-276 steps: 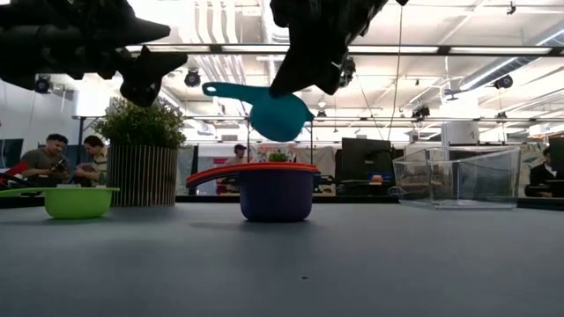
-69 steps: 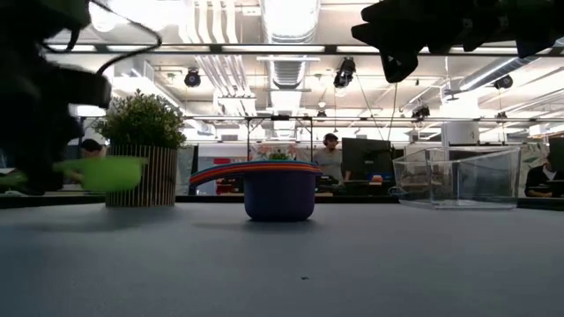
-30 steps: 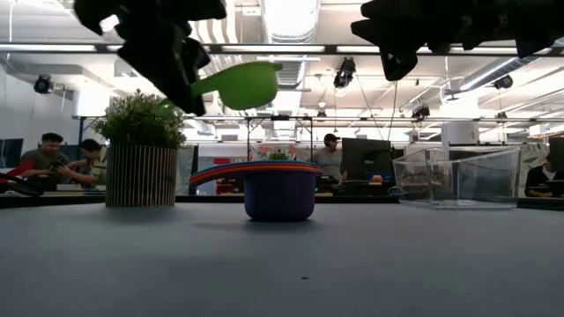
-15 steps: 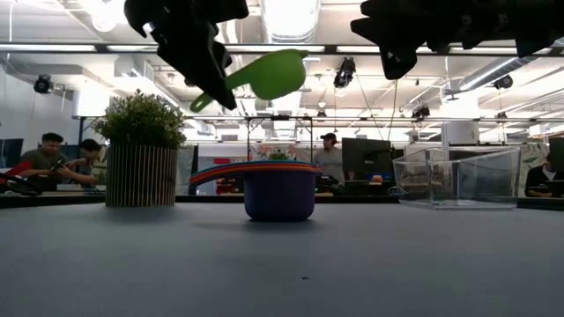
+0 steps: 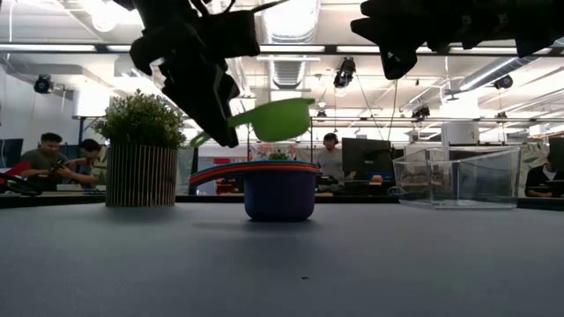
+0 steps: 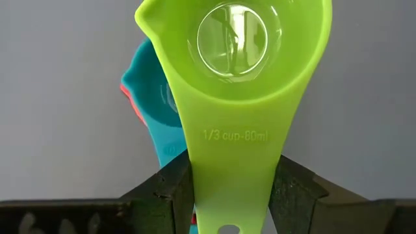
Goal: Nest measuring cups in basket
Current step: Stack the green measuring cup on top of the light blue measuring cup
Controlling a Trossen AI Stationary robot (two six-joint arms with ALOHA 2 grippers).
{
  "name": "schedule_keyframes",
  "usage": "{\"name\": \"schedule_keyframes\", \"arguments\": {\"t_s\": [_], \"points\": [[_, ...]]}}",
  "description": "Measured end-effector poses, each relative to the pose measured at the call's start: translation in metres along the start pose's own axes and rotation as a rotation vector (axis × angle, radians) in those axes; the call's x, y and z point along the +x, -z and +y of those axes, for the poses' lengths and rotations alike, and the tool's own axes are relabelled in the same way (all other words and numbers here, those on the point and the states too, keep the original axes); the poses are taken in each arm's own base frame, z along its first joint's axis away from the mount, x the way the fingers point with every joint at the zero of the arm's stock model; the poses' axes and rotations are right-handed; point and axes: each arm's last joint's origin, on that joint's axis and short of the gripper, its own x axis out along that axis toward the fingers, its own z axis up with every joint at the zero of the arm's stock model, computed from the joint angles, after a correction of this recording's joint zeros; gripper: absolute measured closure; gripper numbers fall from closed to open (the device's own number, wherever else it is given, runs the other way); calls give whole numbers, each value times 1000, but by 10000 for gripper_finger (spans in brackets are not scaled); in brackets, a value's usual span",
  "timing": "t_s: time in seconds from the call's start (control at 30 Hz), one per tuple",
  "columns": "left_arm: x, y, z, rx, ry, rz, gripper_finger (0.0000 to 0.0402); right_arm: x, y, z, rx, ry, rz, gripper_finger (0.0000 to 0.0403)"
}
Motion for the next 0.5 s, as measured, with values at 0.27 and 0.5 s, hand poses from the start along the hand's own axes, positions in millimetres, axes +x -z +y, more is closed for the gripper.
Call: {"name": "schedule_keyframes", "arguments": {"t_s": [0.27,0.5], "points": [[6,0,5,-15,-9,10,264,0,0,0,-5,0,0,291],[8,-1,16,-47,-8,15,263,0,0,0,-7,0,0,291]]}}
